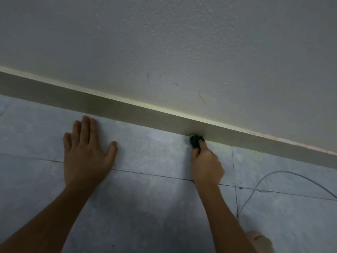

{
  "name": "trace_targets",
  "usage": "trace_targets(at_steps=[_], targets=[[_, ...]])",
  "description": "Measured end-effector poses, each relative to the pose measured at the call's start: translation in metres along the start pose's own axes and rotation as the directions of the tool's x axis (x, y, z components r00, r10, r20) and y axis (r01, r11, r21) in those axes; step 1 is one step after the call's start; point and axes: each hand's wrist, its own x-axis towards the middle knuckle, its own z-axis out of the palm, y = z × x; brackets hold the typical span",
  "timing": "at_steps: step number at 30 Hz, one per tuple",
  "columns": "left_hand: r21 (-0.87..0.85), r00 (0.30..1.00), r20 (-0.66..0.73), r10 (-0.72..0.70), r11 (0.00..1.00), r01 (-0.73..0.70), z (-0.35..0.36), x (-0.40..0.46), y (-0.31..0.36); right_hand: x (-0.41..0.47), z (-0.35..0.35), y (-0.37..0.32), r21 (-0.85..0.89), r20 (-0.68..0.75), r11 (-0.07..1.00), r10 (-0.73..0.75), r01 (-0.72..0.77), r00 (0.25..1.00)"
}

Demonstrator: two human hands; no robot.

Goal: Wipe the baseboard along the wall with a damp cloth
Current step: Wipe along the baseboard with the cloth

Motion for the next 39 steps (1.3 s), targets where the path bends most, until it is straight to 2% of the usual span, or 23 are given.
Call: trace_targets(at_steps=[2, 9, 18, 23, 26, 30, 33, 36, 38, 39], targets=[[0.000, 1.000, -0.008, 0.006, 1.000, -0.006, -0.001, 0.000, 0.001, 0.003, 0.001, 0.001, 0.003, -0.048, 1.000, 0.010, -0.010, 0.999], [-0.038, 1.000, 0.006, 0.020, 0.999, -0.019, 0.001, 0.000, 0.016, 0.002, 0.007, -0.001, 0.208, -0.125, 0.964, 0.192, -0.163, 0.973], [-0.025, 1.000, -0.016, 0.009, 1.000, -0.010, -0.004, 0.007, 0.008, 0.002, 0.010, -0.014, 0.157, -0.121, 0.979, 0.146, -0.127, 0.982], [-0.031, 1.000, -0.005, -0.004, 1.000, 0.004, 0.000, -0.004, 0.001, 0.001, 0.015, -0.014, 0.261, -0.072, 0.930, 0.287, -0.260, 0.955], [-0.027, 1.000, -0.011, 0.009, 1.000, -0.009, -0.001, 0.001, 0.002, 0.011, 0.014, -0.017, 0.305, -0.115, 0.910, 0.326, -0.279, 0.938], [-0.045, 1.000, -0.006, 0.003, 0.999, -0.003, 0.001, -0.002, 0.007, 0.006, 0.012, -0.021, 0.332, -0.099, 0.893, 0.353, -0.304, 0.930], [-0.109, 0.999, 0.024, 0.023, 0.994, -0.020, 0.001, -0.004, 0.014, -0.017, 0.015, -0.042, 0.202, -0.052, 0.955, 0.231, -0.217, 0.971], [-0.113, 0.999, -0.042, 0.017, 0.993, -0.021, -0.018, 0.005, -0.021, -0.045, 0.031, -0.102, 0.097, 0.035, 0.991, -0.096, 0.092, 0.995], [-0.044, 0.991, -0.109, -0.078, 0.996, 0.073, -0.044, 0.007, -0.076, -0.060, 0.043, -0.156, 0.104, 0.043, 0.965, -0.246, 0.241, 0.968], [-0.064, 0.981, -0.127, -0.147, 0.988, 0.139, -0.045, 0.011, -0.087, -0.058, 0.039, -0.159, 0.061, 0.037, 0.963, -0.265, 0.263, 0.963]])
